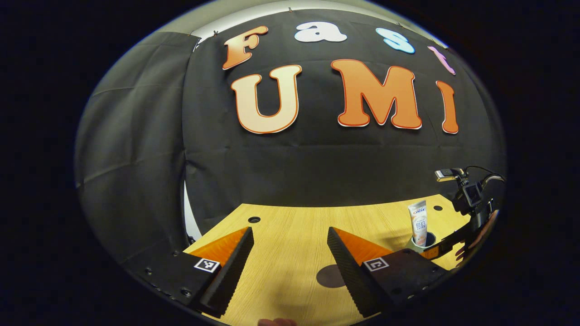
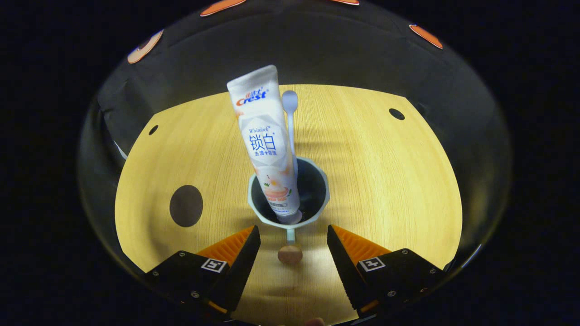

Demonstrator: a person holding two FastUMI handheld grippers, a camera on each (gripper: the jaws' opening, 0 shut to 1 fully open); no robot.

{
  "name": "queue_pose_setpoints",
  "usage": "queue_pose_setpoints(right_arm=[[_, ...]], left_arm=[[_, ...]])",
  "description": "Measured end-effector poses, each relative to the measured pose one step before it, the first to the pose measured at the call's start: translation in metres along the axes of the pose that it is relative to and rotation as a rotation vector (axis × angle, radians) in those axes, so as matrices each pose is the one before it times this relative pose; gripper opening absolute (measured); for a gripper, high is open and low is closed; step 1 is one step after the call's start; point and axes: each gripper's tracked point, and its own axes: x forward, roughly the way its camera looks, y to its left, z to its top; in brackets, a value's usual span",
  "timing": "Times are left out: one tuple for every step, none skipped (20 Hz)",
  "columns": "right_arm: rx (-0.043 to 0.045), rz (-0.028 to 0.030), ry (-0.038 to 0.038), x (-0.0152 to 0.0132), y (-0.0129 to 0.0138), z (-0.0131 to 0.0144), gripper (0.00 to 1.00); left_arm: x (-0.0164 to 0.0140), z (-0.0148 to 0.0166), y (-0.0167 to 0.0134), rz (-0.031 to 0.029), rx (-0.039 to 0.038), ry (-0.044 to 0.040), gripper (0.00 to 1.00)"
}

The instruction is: Put the toothbrush and toothpaste on the desktop into the cup, then pick up the cup and place it on the coaster on the desktop.

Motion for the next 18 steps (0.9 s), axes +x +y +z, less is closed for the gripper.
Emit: queue_pose_setpoints(right_arm=[[0.00333, -0.00204, 0.01277, 0.00434, 0.00017, 0.00085, 0.9], [0.0048, -0.00115, 0.01447, 0.00755, 0.00087, 0.0005, 0.88], [0.00296, 0.0008, 0.02305, 0.00522, 0.00132, -0.00061, 0.84], [0.00328, 0.00752, 0.02724, 0.00205, 0.00268, -0.00171, 0.82], [0.00234, 0.00108, 0.02439, 0.00362, 0.00098, 0.00001, 0.78], [0.0004, -0.00032, 0.01993, 0.00204, 0.0012, 0.00022, 0.76], [-0.00607, -0.008, 0.00989, 0.00168, 0.00038, 0.00059, 0.72], [-0.01098, -0.0073, 0.00461, 0.00137, -0.00025, -0.00007, 0.71], [-0.00979, -0.00579, 0.00346, 0.00004, -0.0006, -0.00189, 0.65], [-0.00344, -0.00304, 0.00431, -0.00005, 0.00014, -0.00185, 0.68], [-0.00029, -0.00059, 0.00641, -0.00027, 0.00098, -0.00264, 0.64], [0.00451, -0.0007, 0.01082, 0.00135, 0.00131, -0.00547, 0.61], [0.01084, -0.00081, 0.01679, -0.00127, 0.00012, -0.00364, 0.46], [0.01046, -0.00206, -0.00677, -0.00055, 0.00032, 0.0019, 0.31], [-0.0036, -0.00236, 0.0028, -0.00108, 0.00032, 0.0005, 0.29], [-0.00186, -0.00272, 0.00349, 0.0028, 0.00086, -0.00159, 0.29], [0.00277, -0.00071, 0.00595, -0.00023, 0.00091, 0.00077, 0.28], [0.00287, -0.0012, 0.00638, 0.00032, -0.00132, -0.00079, 0.27]], left_arm=[[0.00116, -0.00324, -0.0013, -0.00075, 0.00133, 0.00827, 0.99], [0.00166, -0.00172, -0.00029, -0.00168, 0.00122, 0.00862, 0.99], [0.00043, -0.00253, 0.00089, -0.00054, 0.0029, 0.00773, 0.99], [0.00086, -0.00106, 0.00004, -0.00068, 0.0039, 0.00447, 0.99], [0.00091, -0.0022, -0.00089, -0.00142, 0.00483, 0.00508, 0.99], [0.00111, -0.00063, 0.00146, 0.00035, 0.00437, 0.0038, 0.99], [0.00017, -0.00226, 0.00127, 0.0009, 0.00255, 0.00455, 0.99], [0.00007, -0.0015, 0.00107, 0.00134, -0.00013, 0.00379, 0.99], [-0.0003, -0.00305, 0.0012, 0.00231, -0.00115, 0.00529, 0.98], [0.00074, -0.00227, 0.00103, 0.00172, -0.00119, 0.00833, 0.98], [0.00046, -0.00236, 0.00029, 0.00221, -0.00076, 0.00818, 0.98], [0.00046, -0.00133, 0.00158, 0.00106, -0.00158, 0.00767, 0.99], [0.0002, -0.00163, 0.0005, 0.0013, -0.00124, 0.00344, 0.98], [-0.00007, 0.00023, -0.00048, -0.00061, -0.00028, 0.00179, 0.99], [-0.00007, -0.00054, -0.00007, -0.00083, 0.00088, 0.00231, 0.99], [0.00007, -0.00057, 0.00112, -0.00055, 0.00022, 0.00309, 0.98], [-0.00007, -0.00099, 0.00027, -0.00183, 0.00034, 0.0021, 0.98], [0.00044, 0.00013, -0.00054, -0.00166, 0.00017, -0.00015, 0.98]])
